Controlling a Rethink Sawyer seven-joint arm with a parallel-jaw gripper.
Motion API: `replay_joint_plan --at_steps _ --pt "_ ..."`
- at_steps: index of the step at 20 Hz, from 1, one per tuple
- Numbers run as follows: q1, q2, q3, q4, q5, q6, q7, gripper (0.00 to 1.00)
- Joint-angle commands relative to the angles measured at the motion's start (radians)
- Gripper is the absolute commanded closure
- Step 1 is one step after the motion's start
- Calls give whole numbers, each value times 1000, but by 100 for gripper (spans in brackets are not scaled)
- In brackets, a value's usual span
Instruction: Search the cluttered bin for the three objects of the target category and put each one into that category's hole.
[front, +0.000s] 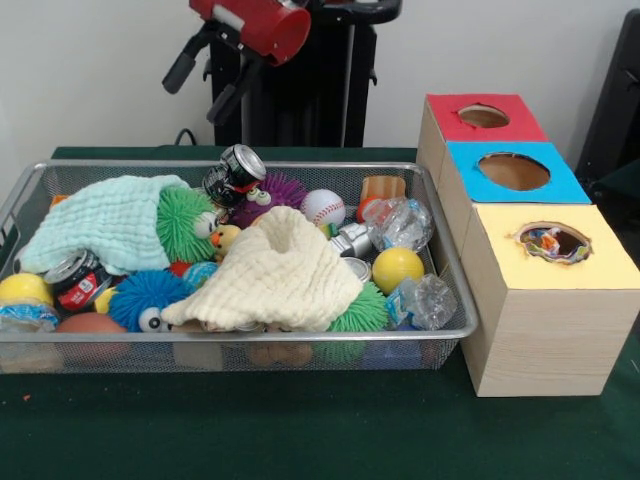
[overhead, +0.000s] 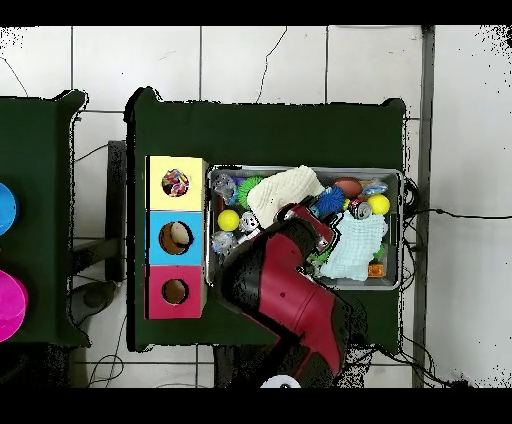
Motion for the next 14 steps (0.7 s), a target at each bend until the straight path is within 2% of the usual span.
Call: replay_joint_plan --at_steps 1,9,12,14 --pt "-77 54 260 182 3 -163 320 0" --pt "-127 68 308 229 10 -256 300 0" --pt "-118 73 280 236 28 -289 283 0" --pt "-92 73 236 241 52 -308 266 0"
